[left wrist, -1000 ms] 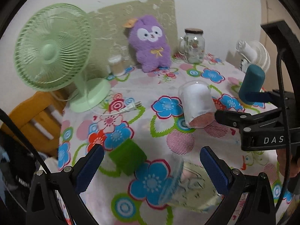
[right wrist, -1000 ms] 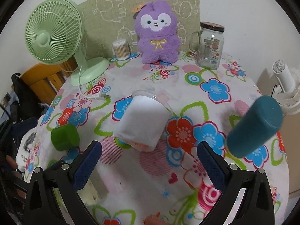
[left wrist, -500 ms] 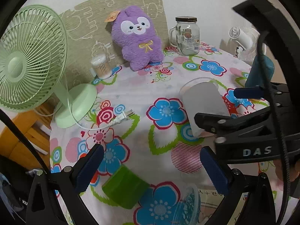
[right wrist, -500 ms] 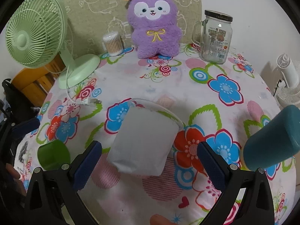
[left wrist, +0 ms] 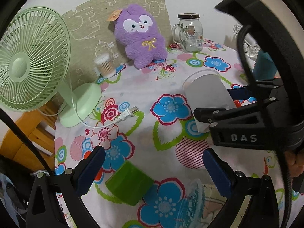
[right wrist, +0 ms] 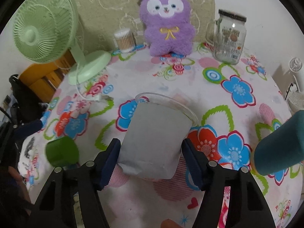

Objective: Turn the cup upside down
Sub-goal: 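Close the right gripper around the white paper cup's body, then lift the white cup with the right gripper and carry it toward the left tool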

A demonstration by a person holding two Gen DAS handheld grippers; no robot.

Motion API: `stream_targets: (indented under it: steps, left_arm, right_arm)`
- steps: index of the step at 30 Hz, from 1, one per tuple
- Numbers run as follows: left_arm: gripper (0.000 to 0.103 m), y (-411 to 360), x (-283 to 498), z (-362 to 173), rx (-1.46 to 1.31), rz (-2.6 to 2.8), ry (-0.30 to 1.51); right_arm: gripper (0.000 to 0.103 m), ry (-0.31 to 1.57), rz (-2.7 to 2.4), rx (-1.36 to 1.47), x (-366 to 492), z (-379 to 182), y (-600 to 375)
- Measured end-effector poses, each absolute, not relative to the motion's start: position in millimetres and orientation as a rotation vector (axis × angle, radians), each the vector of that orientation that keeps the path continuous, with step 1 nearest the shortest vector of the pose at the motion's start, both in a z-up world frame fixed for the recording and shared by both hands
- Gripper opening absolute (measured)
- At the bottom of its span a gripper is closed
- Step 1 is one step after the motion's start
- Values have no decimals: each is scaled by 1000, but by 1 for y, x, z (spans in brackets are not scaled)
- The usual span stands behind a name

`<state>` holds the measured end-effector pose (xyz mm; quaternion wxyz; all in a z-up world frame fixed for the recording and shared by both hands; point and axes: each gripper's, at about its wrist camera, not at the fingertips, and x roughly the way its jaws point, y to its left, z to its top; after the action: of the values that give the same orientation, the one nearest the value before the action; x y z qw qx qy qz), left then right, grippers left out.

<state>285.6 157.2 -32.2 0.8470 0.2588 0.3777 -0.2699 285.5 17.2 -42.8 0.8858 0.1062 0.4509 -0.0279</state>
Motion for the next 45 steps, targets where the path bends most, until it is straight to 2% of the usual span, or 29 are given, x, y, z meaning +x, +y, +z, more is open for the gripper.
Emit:
stream_targets:
  steps: [7, 14, 32, 45]
  left_arm:
    - [103, 164, 260, -9, 514, -572, 770]
    - [103, 171, 208, 7, 427, -603, 758]
    - [103, 157, 72, -34, 526, -705, 833]
    - [103, 164, 37, -55, 498, -714, 898]
  right_arm:
    - [69, 857, -17, 160, 238, -2, 22]
    - [69, 853, 40, 97, 171, 8, 24]
    - [69, 982, 92, 48, 50, -40, 31]
    - [70, 1033, 102, 51, 27, -61, 36]
